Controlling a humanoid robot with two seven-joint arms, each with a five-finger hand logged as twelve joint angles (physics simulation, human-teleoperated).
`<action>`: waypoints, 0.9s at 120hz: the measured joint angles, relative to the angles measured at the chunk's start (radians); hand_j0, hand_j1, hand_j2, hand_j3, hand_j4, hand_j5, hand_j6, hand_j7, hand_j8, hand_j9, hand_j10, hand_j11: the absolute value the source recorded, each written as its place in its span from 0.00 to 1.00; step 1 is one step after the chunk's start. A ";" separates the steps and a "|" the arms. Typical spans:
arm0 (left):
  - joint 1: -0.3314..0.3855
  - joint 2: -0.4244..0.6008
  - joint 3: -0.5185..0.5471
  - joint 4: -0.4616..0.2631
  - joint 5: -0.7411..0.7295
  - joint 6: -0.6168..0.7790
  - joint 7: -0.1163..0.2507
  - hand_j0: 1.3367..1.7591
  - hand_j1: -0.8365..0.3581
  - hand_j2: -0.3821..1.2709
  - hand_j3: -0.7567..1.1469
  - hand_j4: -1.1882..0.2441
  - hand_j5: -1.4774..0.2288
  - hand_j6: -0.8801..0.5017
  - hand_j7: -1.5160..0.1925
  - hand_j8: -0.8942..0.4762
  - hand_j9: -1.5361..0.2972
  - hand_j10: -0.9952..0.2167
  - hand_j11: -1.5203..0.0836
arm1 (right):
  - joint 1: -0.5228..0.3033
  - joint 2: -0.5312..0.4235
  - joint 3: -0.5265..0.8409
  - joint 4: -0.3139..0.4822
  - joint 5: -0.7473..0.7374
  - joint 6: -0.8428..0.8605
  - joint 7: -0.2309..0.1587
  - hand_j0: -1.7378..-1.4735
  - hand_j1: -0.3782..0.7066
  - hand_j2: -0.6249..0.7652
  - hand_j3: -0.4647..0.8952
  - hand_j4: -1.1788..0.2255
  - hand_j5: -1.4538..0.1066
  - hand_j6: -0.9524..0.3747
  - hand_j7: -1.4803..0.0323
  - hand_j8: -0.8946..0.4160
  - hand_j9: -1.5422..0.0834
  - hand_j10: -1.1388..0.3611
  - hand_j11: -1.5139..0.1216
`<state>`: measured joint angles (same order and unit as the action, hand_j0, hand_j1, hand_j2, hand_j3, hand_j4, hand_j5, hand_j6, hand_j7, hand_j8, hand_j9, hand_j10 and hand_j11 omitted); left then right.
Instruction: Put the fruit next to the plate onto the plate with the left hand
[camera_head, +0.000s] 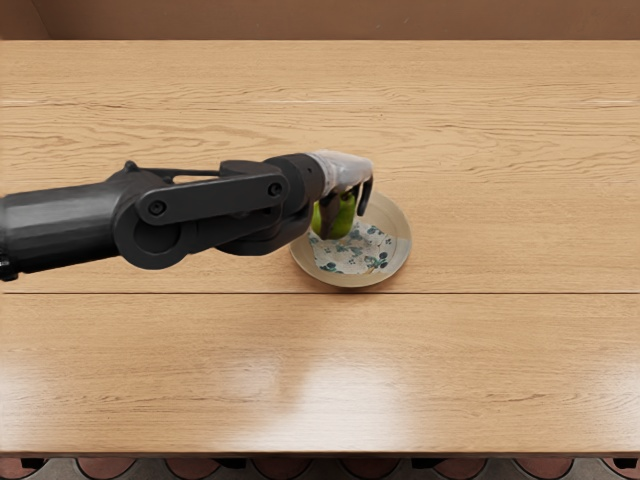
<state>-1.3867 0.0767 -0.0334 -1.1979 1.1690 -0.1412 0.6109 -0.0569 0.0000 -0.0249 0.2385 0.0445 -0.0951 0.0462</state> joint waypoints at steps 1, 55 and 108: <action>0.000 0.000 0.000 0.001 0.000 0.000 0.000 0.76 0.44 0.56 0.40 0.34 0.26 0.33 0.31 0.37 0.31 0.33 0.34 | 0.000 0.000 0.000 0.000 0.000 0.000 0.000 0.30 0.05 0.45 0.34 0.82 0.91 0.70 0.96 0.66 0.93 0.74 0.91; 0.014 -0.037 0.000 0.022 -0.001 0.010 0.000 0.76 0.85 0.30 0.40 0.71 0.72 0.55 0.75 0.57 0.71 0.69 0.80 | 0.000 0.000 0.001 0.000 0.000 0.000 0.000 0.30 0.05 0.45 0.34 0.82 0.91 0.70 0.96 0.66 0.93 0.74 0.91; 0.006 0.049 -0.057 0.025 -0.287 -0.001 0.000 0.76 0.98 0.24 0.40 0.81 0.85 0.62 0.87 0.64 0.82 0.80 0.93 | 0.000 0.000 0.002 0.000 0.000 0.000 0.001 0.30 0.05 0.45 0.34 0.82 0.91 0.70 0.96 0.66 0.93 0.74 0.91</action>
<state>-1.3806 0.1261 -0.0905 -1.1730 0.8816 -0.1419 0.6109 -0.0567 0.0000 -0.0230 0.2384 0.0445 -0.0951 0.0475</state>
